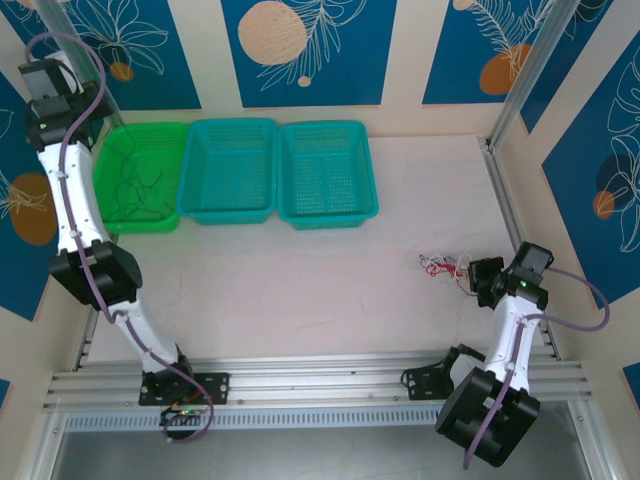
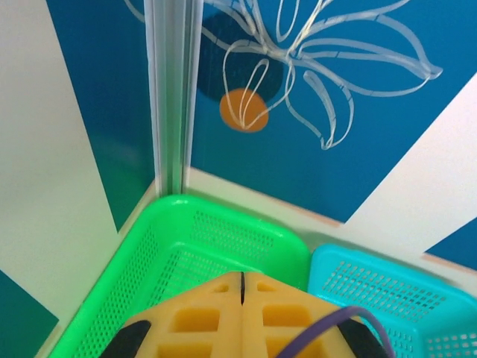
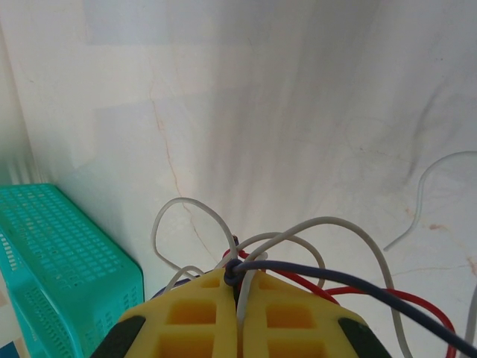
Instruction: Untangle the cables
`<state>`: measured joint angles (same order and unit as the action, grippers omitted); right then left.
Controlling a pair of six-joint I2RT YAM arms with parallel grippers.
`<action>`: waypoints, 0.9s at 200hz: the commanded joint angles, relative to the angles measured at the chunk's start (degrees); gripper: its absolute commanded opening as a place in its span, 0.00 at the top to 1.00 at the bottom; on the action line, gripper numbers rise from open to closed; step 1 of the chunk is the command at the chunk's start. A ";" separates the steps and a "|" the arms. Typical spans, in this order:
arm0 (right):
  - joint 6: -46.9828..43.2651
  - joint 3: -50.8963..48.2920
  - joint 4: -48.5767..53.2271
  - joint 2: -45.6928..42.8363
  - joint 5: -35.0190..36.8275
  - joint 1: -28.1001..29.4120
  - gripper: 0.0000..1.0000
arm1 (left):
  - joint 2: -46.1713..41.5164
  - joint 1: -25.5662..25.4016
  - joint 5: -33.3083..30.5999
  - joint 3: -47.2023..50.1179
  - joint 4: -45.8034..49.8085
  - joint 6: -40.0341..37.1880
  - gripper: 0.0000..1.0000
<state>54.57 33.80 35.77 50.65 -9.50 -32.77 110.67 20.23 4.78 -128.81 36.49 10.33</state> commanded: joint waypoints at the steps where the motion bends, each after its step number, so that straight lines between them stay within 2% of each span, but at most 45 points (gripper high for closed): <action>1: -1.39 1.62 2.19 -0.99 -2.35 -0.28 1.00 | 1.31 1.21 -1.09 3.22 -2.86 -0.77 1.00; 6: -1.54 1.73 2.43 -1.08 -2.49 -0.32 1.00 | 1.72 1.29 -1.04 3.38 -2.91 -0.67 1.00; 9: -1.61 1.82 2.57 -1.08 -2.54 -0.35 1.00 | 1.97 1.42 -0.89 3.41 -2.85 -0.64 0.97; 36: -3.16 2.69 3.33 -1.82 -4.12 -0.32 1.00 | 2.42 1.49 2.00 4.58 -3.39 0.27 0.41; 59: -6.40 2.77 0.71 -3.06 -9.76 0.57 1.00 | -1.93 1.23 7.66 10.03 -9.60 1.92 0.14; 73: -7.95 3.28 0.04 -3.53 -11.59 2.24 1.00 | -4.44 1.13 11.25 11.75 -11.81 3.99 0.10; 96: -9.49 5.20 0.00 -3.50 -12.56 6.93 1.00 | -9.13 -0.30 16.64 14.43 -13.21 6.45 0.09; 122: -8.58 7.35 0.44 -2.44 -13.06 14.17 1.00 | -16.73 -5.20 20.99 20.49 -14.14 6.72 0.09; 140: -5.99 7.64 -0.47 -1.41 -15.01 19.06 1.00 | -23.34 -10.85 23.34 27.99 -16.73 6.45 0.09; 180: -0.38 7.49 -3.66 -0.38 -14.69 29.91 1.00 | -36.31 -29.54 24.69 46.43 -25.25 2.59 0.08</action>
<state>50.17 40.16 33.95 50.00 -22.11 -7.77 78.52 -1.69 25.69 -90.87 16.91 15.53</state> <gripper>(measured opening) 0.071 0.915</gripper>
